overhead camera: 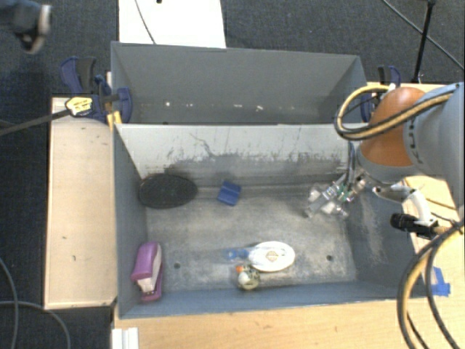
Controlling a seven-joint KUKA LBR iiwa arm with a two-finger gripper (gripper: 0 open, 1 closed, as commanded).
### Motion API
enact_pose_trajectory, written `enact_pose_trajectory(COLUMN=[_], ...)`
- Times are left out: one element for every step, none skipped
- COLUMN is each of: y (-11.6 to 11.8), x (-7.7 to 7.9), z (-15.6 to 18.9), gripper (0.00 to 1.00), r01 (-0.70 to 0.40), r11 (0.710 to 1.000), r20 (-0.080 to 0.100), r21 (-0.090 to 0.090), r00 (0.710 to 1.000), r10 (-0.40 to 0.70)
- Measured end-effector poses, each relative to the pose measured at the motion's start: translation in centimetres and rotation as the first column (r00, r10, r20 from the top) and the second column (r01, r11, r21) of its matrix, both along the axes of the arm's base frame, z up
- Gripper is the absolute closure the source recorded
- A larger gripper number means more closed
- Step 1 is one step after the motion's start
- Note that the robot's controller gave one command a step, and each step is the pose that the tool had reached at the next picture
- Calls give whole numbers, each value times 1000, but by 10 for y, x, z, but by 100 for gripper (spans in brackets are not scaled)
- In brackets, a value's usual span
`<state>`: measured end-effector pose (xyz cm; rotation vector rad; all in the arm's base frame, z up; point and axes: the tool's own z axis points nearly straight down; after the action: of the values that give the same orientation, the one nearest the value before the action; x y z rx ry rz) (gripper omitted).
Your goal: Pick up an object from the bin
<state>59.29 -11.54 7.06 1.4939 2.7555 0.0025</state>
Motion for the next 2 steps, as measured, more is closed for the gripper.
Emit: enact_pose_trajectory(y=[0,-1], x=[0,1], z=[0,2], gripper=[100,100], r01=[-5,-12], r11=[1000,1000], r20=[-2,1], r21=[-1,-2], r00=[1000,1000], r10=[5,12])
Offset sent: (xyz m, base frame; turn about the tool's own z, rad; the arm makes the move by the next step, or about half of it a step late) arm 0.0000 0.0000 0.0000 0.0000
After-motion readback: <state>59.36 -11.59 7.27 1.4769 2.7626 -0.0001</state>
